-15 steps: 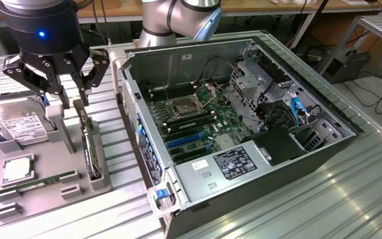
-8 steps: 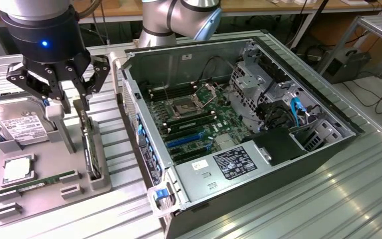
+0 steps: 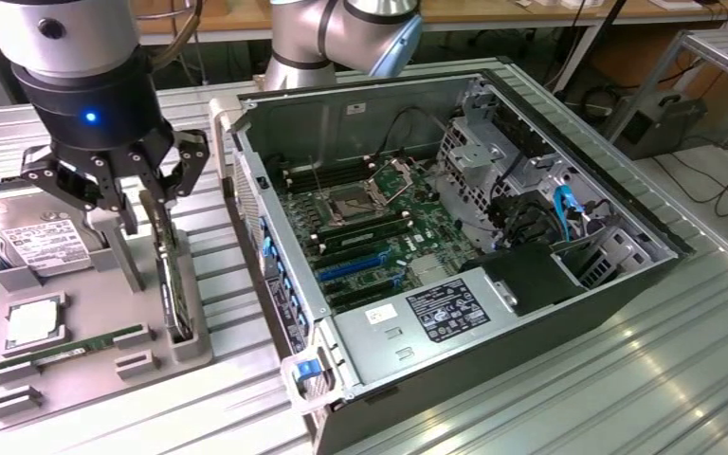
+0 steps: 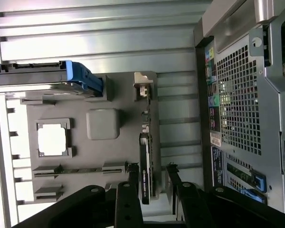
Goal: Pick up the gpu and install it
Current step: 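Pick up the gpu and move the gpu toward the slot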
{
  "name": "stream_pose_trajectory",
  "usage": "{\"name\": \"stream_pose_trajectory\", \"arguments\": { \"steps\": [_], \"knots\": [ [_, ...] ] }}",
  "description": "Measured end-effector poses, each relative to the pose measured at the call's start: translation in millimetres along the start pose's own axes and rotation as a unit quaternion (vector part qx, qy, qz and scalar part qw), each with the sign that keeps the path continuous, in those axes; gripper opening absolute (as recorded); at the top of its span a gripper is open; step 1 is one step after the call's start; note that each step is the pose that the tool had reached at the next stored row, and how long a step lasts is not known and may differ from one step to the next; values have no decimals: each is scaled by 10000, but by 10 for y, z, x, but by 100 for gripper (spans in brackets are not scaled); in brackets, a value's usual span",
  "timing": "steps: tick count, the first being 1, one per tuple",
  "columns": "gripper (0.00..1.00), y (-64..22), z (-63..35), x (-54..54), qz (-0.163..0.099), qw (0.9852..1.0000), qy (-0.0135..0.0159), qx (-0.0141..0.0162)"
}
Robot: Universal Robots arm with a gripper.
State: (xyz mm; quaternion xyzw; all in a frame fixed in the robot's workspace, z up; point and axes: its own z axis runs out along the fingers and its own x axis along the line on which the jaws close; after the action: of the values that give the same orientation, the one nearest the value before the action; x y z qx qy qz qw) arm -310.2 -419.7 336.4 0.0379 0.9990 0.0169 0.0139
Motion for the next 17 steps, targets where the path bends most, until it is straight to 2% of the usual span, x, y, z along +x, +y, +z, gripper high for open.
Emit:
{"name": "stream_pose_trajectory", "arguments": {
  "steps": [7,8,10,14,17],
  "knots": [
    [36,-11,178,17,0,10000,-18,-2],
    [36,-15,199,22,3,10000,-25,-2],
    [36,-27,259,36,19,10000,-59,-4],
    [36,-41,319,47,35,9999,-105,-7],
    [36,-50,400,72,35,9999,-110,-8]
  ]
}}
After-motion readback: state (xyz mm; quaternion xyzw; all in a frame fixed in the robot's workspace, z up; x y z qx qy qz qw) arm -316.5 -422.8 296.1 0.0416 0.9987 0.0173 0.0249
